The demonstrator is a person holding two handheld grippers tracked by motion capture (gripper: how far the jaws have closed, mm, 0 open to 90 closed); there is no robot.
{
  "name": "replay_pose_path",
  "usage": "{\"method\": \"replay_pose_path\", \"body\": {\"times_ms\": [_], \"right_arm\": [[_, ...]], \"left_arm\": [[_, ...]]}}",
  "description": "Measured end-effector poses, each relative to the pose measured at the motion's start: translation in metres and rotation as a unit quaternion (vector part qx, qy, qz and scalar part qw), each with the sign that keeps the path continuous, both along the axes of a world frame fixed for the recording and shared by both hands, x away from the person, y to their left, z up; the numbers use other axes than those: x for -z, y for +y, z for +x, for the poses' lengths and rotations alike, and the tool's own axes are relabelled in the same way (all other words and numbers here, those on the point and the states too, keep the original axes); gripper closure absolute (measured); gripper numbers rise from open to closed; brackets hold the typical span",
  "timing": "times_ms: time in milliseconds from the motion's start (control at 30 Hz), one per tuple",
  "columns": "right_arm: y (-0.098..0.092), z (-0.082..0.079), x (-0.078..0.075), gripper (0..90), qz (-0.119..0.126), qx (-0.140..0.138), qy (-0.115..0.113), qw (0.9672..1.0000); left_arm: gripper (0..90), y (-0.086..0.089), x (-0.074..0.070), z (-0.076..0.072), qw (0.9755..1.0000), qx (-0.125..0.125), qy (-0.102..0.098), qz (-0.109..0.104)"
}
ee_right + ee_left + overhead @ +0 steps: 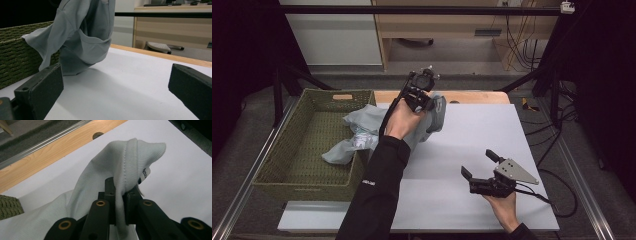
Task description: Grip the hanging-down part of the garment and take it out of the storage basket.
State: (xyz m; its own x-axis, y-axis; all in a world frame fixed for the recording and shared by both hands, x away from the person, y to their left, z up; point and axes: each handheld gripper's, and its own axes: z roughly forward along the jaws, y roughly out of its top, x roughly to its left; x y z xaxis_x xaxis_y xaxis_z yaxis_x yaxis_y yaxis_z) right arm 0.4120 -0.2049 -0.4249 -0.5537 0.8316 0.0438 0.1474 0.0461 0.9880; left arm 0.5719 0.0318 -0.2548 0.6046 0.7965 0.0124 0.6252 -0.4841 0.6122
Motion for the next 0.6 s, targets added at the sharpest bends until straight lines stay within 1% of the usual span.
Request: {"method": "replay_pose_path", "body": {"times_ms": [33,67,167,200,233,267,300,333,367,400,433,467,500,533,567,600], "right_arm": [[0.0001,0.0000,-0.0001,0.3,0.000,0.000,0.000,1.0000],[-0.0002,0.0001,-0.0003,0.3,-0.001,0.000,0.001,1.0000],[0.0000,-0.0005,-0.0011,0.4,0.008,-0.002,0.001,1.0000],[-0.0019,0.0006,-0.0008,0.4,-0.003,-0.005,-0.007,1.0000],[-0.0012,0.0001,-0.0014,0.4,0.002,-0.001,-0.001,1.0000],[-0.0012,0.0001,-0.0016,0.4,0.002,-0.001,0.000,1.0000],[-0.0013,0.0009,-0.0015,0.4,0.003,-0.003,-0.002,1.0000],[-0.0013,0.0009,-0.0021,0.4,0.003,-0.004,0.002,1.0000],[-0.0012,0.0019,-0.0020,0.4,0.005,-0.004,-0.001,1.0000],[-0.0012,0.0026,-0.0026,0.3,0.008,-0.007,0.000,0.9999],[-0.0009,0.0026,-0.0035,0.3,0.014,-0.009,0.005,0.9998],[-0.0017,0.0031,-0.0041,0.3,0.011,-0.008,0.006,0.9999],[-0.0009,0.0027,-0.0055,0.3,0.015,-0.009,0.010,0.9998],[-0.0006,0.0041,-0.0063,0.3,0.008,-0.009,0.006,0.9999],[0.0001,0.0056,-0.0073,0.4,0.008,-0.012,-0.002,0.9999],[0.0026,0.0060,-0.0094,0.3,0.016,-0.013,0.002,0.9998]], "left_arm": [[82.9,0.0004,-0.0015,-0.0007,1.0000,0.000,-0.004,0.001],[82.9,0.0005,-0.0022,-0.0010,1.0000,0.001,-0.003,0.000],[82.9,0.0014,-0.0037,-0.0025,1.0000,0.004,-0.006,0.001],[82.9,0.0019,-0.0041,-0.0029,1.0000,0.004,-0.006,0.000],[82.9,0.0026,-0.0043,-0.0031,1.0000,0.003,-0.006,0.000],[82.9,0.0035,-0.0047,-0.0033,1.0000,0.003,-0.006,0.000],[82.9,0.0041,-0.0050,-0.0036,1.0000,0.003,-0.007,0.000],[82.9,0.0044,-0.0047,-0.0040,0.9999,0.001,-0.011,-0.003],[82.9,0.0053,-0.0057,-0.0042,1.0000,0.004,-0.008,-0.003],[82.9,0.0057,-0.0059,-0.0044,0.9999,0.004,-0.010,-0.002],[82.9,0.0061,-0.0061,-0.0045,0.9999,0.004,-0.009,-0.003],[82.9,0.0062,-0.0059,-0.0048,0.9999,0.004,-0.012,-0.003],[82.9,0.0066,-0.0063,-0.0048,0.9999,0.004,-0.011,-0.002],[82.9,0.0069,-0.0067,-0.0050,0.9999,0.004,-0.011,-0.002],[82.9,0.0072,-0.0078,-0.0052,0.9999,0.005,-0.011,0.000],[82.9,0.0080,-0.0092,-0.0054,0.9999,0.007,-0.011,0.001]]}}
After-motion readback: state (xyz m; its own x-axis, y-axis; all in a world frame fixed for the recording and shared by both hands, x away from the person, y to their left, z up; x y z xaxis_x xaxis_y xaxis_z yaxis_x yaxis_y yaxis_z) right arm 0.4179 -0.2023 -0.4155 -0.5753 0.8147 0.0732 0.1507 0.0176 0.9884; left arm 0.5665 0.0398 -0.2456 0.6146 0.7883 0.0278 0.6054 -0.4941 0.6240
